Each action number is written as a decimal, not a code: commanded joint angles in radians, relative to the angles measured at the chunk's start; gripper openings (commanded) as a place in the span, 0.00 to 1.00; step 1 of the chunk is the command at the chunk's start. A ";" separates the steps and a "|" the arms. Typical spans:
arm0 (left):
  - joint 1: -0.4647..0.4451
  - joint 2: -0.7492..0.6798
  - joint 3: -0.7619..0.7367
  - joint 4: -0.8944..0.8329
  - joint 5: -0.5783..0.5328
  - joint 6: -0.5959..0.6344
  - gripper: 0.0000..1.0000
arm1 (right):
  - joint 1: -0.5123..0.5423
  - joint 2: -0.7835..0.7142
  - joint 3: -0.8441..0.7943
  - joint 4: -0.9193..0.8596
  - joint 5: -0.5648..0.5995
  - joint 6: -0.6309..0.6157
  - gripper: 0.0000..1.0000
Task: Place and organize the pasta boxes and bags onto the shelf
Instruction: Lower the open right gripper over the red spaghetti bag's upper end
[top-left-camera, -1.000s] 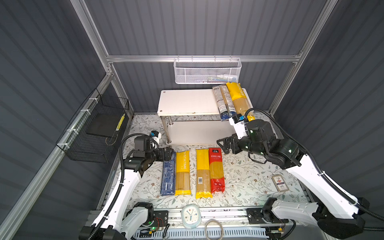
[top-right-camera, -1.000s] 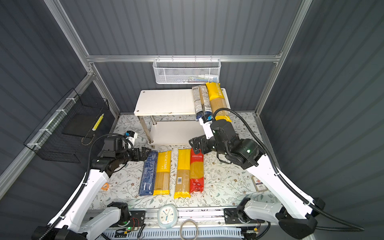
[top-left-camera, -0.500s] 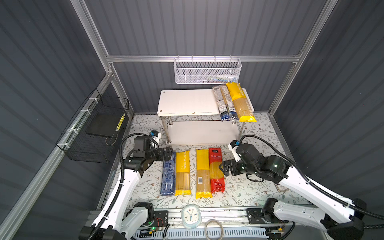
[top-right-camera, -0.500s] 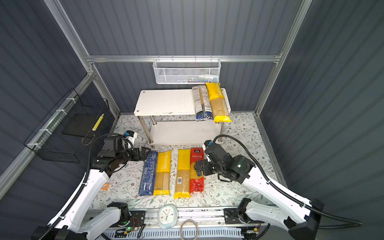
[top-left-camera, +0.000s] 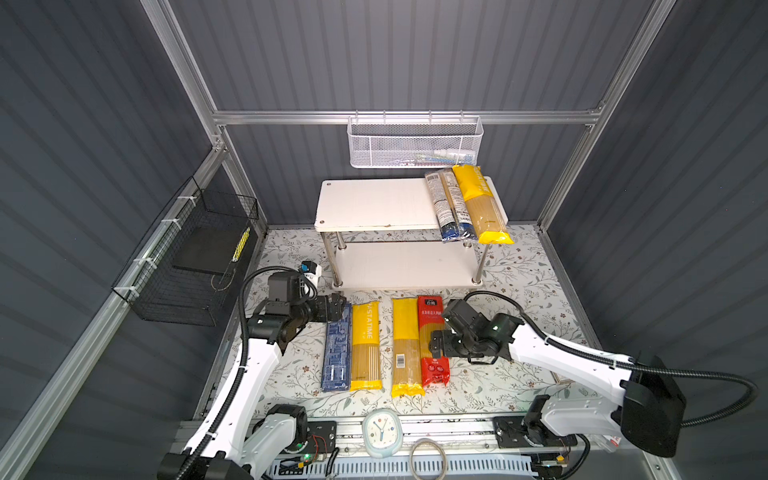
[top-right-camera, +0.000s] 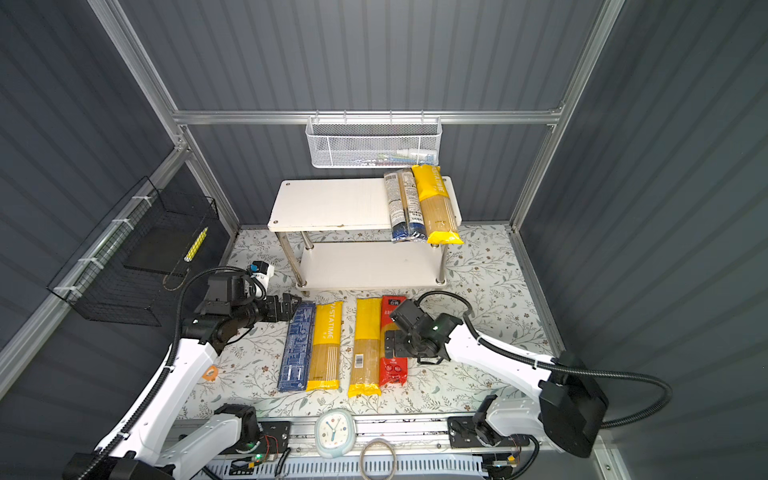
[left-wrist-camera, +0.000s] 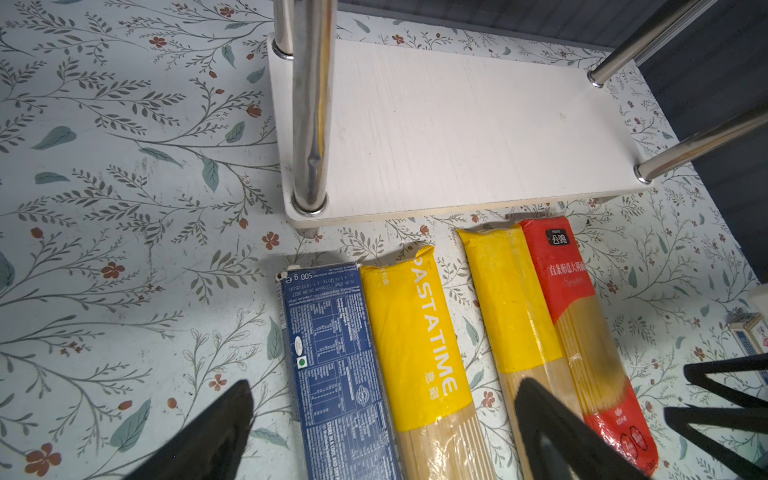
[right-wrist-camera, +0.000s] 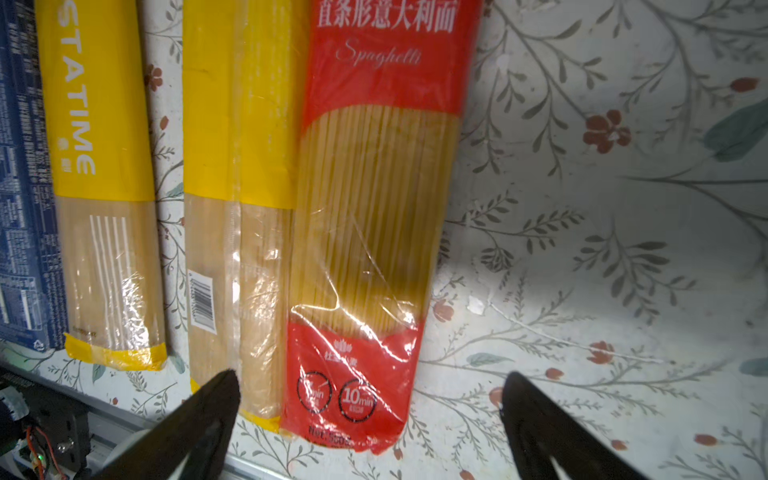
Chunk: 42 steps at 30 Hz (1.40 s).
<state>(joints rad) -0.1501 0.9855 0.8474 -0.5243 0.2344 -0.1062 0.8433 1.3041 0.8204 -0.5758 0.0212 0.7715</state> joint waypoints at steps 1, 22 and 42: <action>-0.003 -0.016 0.028 -0.025 -0.005 0.022 0.99 | -0.003 0.016 -0.023 0.070 -0.028 0.053 0.99; -0.003 -0.004 0.028 -0.027 0.001 0.022 0.99 | 0.016 0.197 0.010 0.144 0.034 0.012 0.97; -0.003 -0.009 0.028 -0.025 0.003 0.025 0.99 | 0.016 0.277 0.078 0.068 0.118 -0.011 0.95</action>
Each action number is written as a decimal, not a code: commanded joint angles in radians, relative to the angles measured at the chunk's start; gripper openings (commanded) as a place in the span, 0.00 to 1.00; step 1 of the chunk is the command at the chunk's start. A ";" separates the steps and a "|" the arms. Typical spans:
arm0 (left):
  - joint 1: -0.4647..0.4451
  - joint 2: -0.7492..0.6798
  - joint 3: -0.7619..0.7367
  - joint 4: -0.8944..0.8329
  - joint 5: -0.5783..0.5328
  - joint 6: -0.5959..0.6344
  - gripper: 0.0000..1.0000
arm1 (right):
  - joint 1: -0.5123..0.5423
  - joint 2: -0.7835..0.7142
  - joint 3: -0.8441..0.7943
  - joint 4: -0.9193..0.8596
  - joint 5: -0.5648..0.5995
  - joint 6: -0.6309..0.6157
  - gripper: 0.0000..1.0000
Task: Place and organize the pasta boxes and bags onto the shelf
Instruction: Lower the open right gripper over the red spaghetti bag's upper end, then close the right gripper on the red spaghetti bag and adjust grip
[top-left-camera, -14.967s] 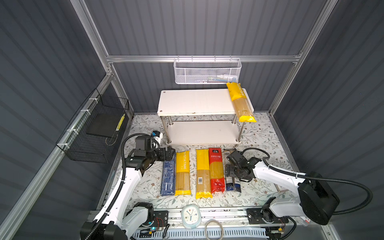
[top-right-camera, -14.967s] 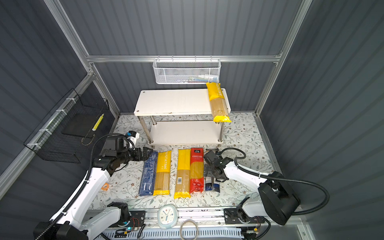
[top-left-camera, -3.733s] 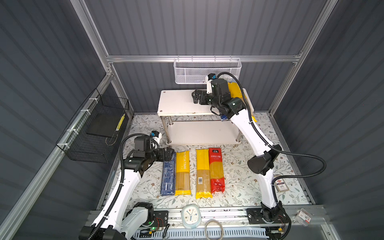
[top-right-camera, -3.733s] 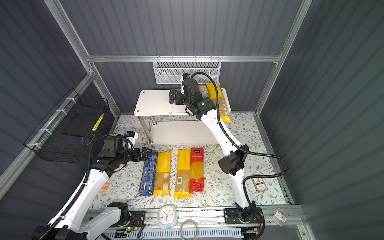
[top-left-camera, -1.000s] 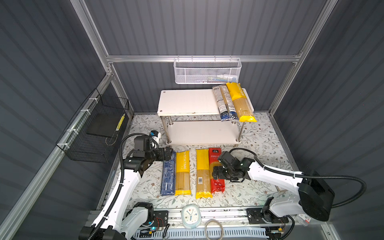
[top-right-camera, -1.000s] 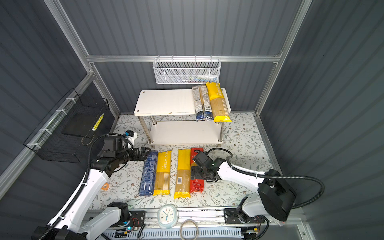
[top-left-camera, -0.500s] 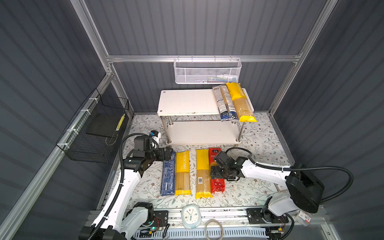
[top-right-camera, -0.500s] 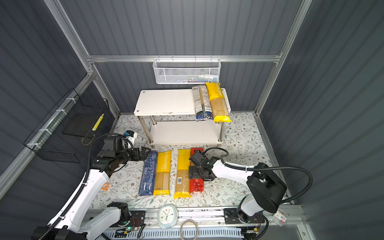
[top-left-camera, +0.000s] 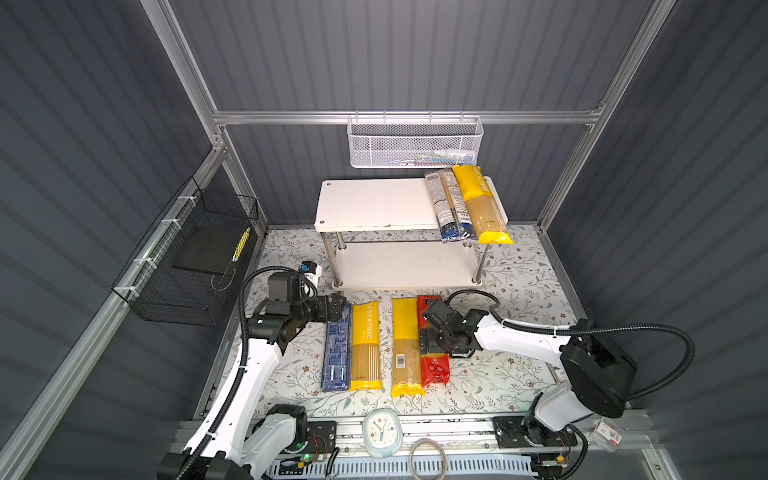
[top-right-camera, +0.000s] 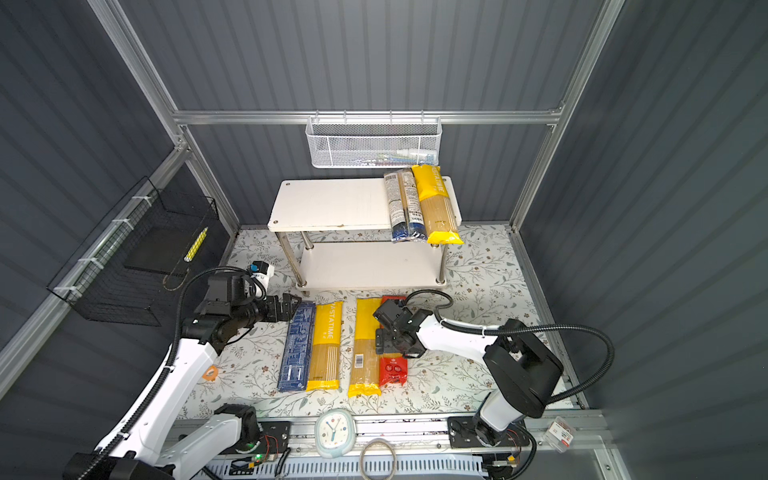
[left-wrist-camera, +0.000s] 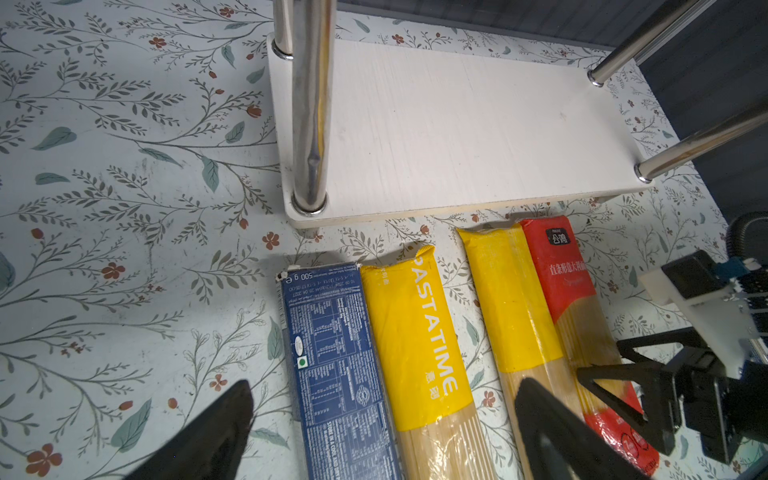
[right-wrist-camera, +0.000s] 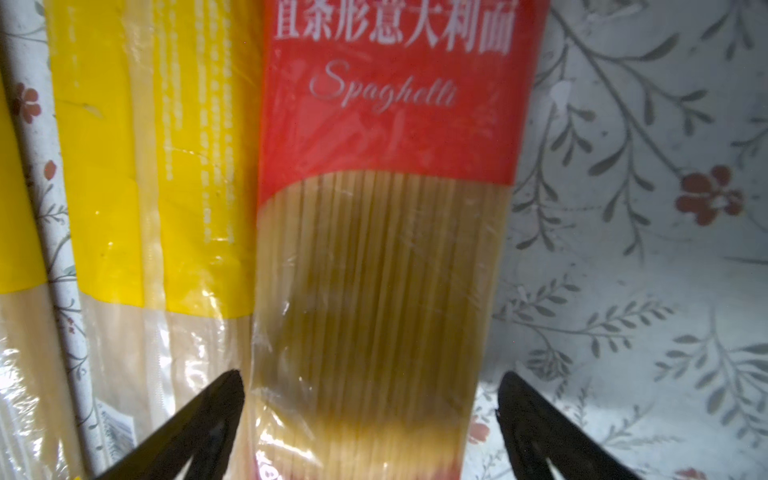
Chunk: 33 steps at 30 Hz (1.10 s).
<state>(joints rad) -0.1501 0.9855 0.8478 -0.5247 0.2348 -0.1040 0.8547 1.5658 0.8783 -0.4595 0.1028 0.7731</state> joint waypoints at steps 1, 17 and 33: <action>-0.003 -0.008 0.028 -0.024 0.005 0.023 0.99 | 0.004 0.023 0.026 -0.058 0.041 -0.013 0.95; -0.003 -0.016 0.028 -0.021 0.008 0.021 0.99 | 0.035 0.070 0.050 0.032 0.002 -0.019 0.93; -0.003 -0.016 0.028 -0.022 0.011 0.023 0.99 | -0.005 0.027 -0.031 -0.076 0.067 0.009 0.95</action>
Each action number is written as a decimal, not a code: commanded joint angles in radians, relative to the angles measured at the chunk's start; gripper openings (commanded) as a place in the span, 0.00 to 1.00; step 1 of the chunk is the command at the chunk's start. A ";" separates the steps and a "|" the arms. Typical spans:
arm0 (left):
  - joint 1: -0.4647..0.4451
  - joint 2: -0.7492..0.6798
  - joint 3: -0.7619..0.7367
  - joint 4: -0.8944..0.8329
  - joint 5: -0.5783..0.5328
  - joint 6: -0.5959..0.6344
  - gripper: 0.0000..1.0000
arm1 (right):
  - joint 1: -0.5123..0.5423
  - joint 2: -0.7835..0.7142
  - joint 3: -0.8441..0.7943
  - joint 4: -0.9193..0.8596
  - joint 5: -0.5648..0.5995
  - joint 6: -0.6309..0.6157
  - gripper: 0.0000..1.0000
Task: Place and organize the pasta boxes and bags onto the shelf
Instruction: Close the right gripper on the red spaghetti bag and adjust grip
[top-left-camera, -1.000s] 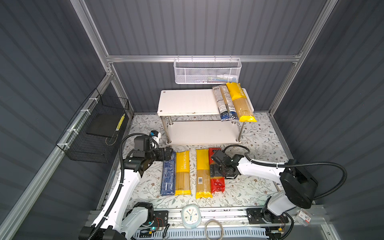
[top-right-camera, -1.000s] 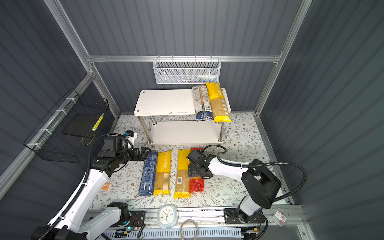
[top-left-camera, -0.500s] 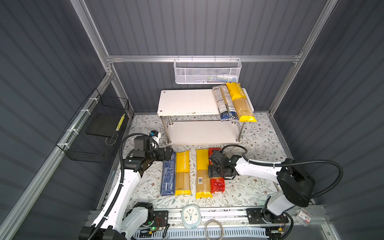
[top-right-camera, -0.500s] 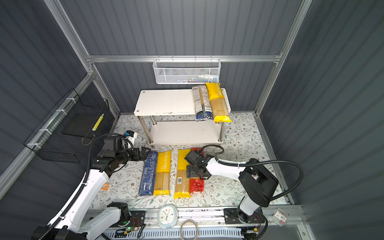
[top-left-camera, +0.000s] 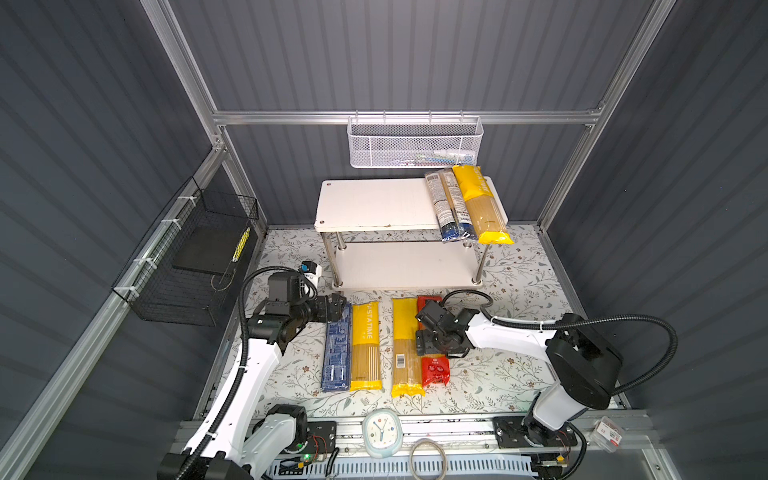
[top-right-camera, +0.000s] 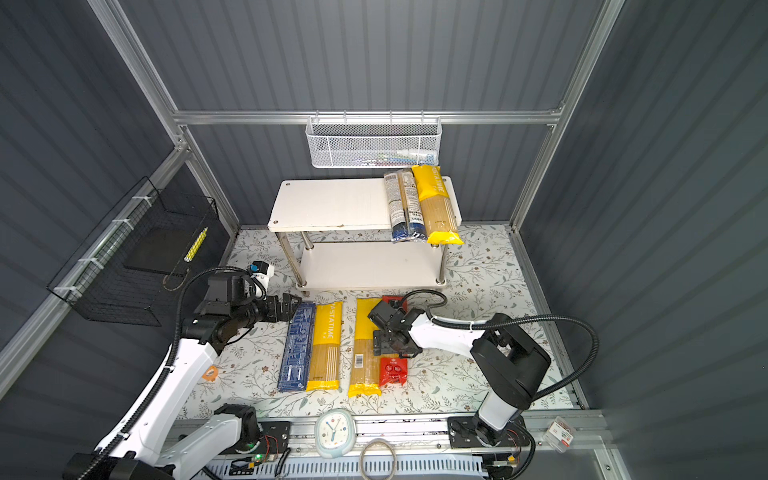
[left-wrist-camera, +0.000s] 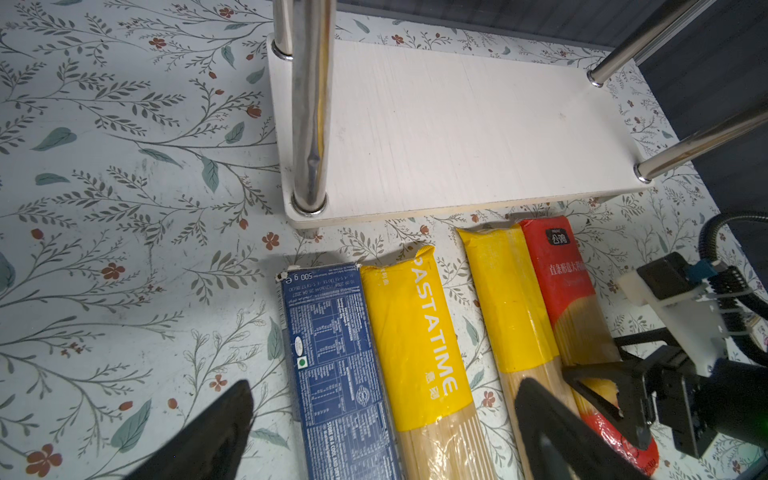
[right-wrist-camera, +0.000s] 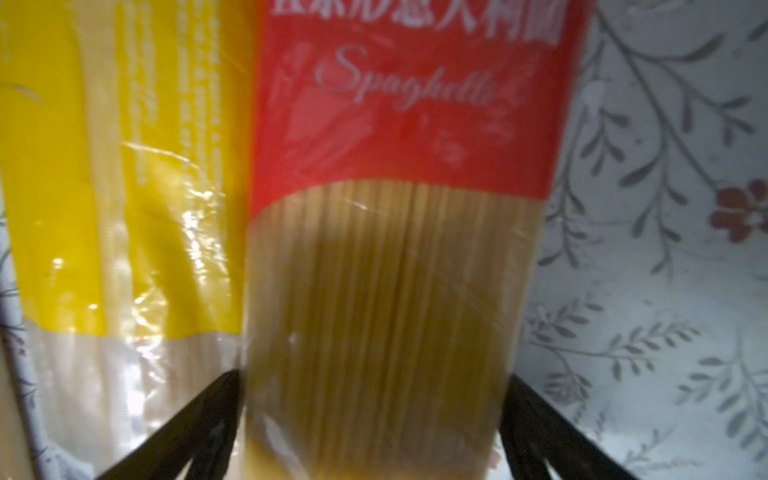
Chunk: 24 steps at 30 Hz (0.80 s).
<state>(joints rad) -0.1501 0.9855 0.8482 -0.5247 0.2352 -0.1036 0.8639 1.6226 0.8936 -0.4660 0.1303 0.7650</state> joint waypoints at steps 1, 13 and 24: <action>-0.003 -0.017 0.028 -0.021 0.010 0.022 0.99 | -0.019 -0.042 -0.059 -0.075 0.043 0.019 0.95; -0.003 -0.015 0.028 -0.021 0.013 0.021 0.99 | -0.028 -0.086 -0.089 -0.031 0.014 -0.101 0.95; -0.003 -0.019 0.028 -0.020 0.008 0.022 0.99 | -0.102 -0.058 -0.118 0.024 -0.016 -0.226 0.99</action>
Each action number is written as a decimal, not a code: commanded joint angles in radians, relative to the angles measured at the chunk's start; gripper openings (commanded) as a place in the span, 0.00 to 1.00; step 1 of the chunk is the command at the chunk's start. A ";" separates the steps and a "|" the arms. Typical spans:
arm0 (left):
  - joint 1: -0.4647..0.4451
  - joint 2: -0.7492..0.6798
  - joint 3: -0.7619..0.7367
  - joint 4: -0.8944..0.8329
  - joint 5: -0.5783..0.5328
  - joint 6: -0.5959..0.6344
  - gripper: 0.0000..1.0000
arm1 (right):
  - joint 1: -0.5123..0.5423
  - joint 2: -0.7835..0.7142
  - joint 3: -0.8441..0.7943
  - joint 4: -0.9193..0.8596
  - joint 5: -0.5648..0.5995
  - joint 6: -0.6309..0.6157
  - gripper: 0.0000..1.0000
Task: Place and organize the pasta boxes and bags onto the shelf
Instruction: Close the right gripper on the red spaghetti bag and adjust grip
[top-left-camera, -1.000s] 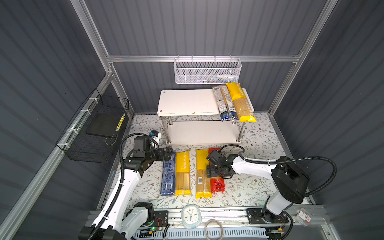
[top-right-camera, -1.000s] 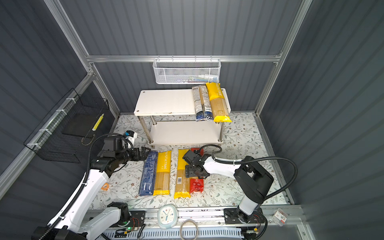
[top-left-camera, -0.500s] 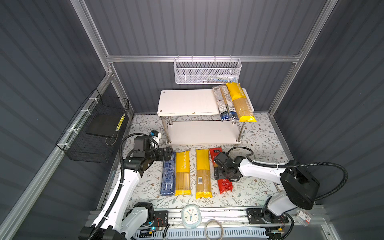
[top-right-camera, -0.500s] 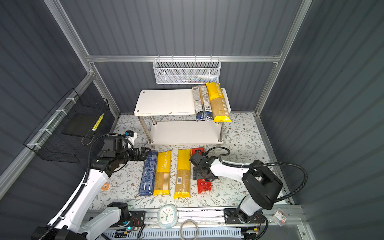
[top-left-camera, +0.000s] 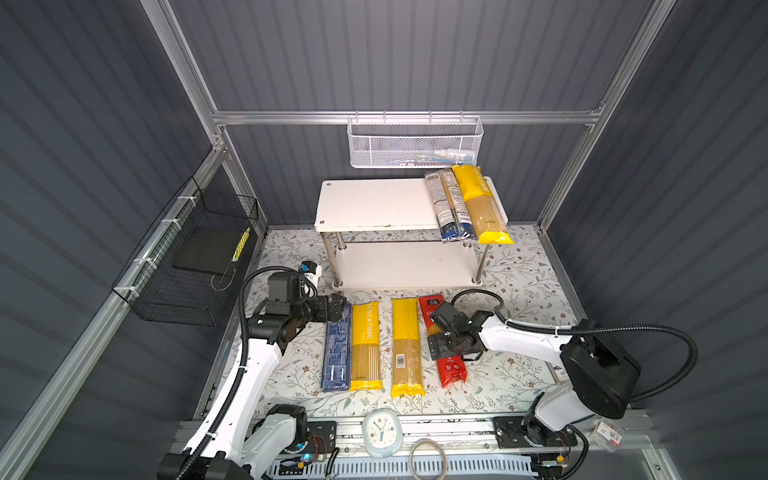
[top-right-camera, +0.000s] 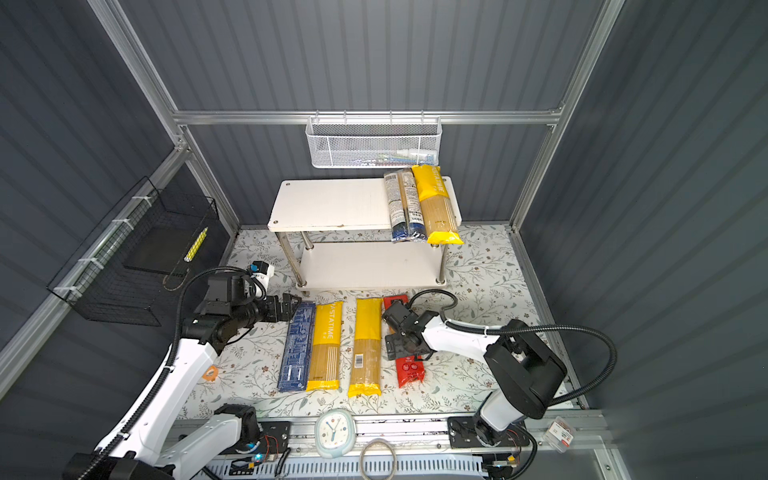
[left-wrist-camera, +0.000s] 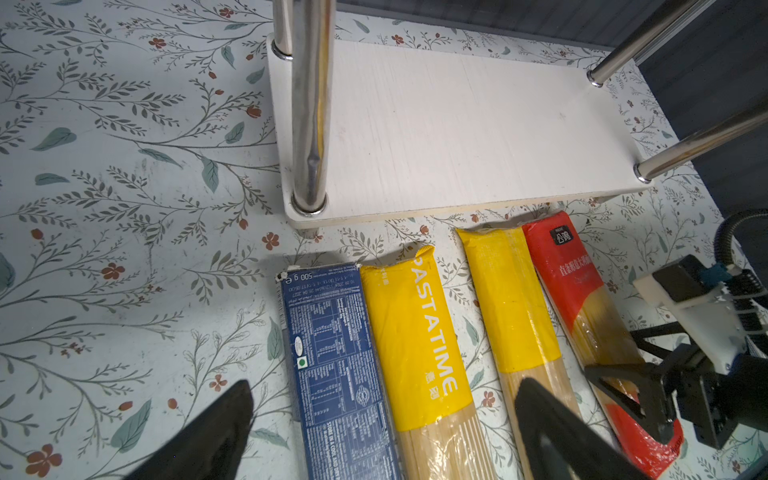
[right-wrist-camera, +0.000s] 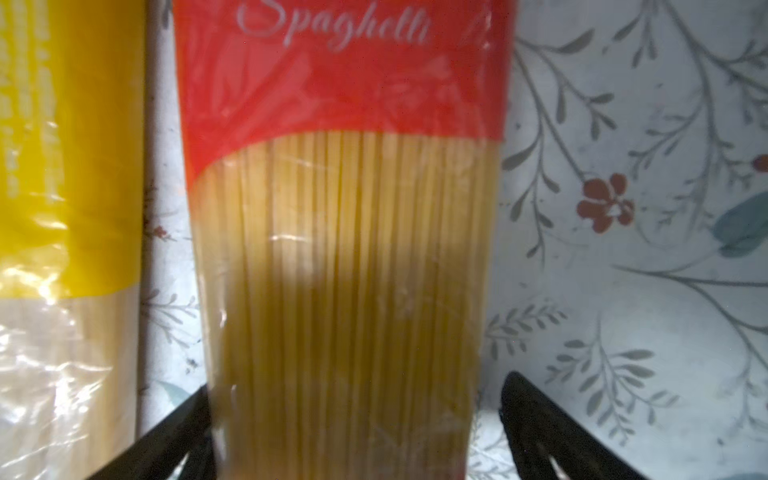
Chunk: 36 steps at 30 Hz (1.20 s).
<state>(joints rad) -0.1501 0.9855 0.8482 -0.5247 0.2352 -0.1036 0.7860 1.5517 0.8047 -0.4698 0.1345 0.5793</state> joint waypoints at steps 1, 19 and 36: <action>-0.003 -0.019 0.027 -0.020 0.008 0.022 0.99 | -0.029 0.016 -0.032 0.038 -0.031 -0.045 0.99; -0.003 -0.018 0.029 -0.020 -0.002 0.022 0.99 | -0.026 0.150 0.017 0.028 -0.025 0.010 0.86; -0.004 -0.022 0.028 -0.021 -0.001 0.021 0.99 | -0.026 0.005 -0.079 0.111 -0.110 0.040 0.68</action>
<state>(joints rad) -0.1501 0.9836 0.8482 -0.5247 0.2348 -0.1036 0.7532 1.5497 0.7559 -0.3012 0.1150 0.5991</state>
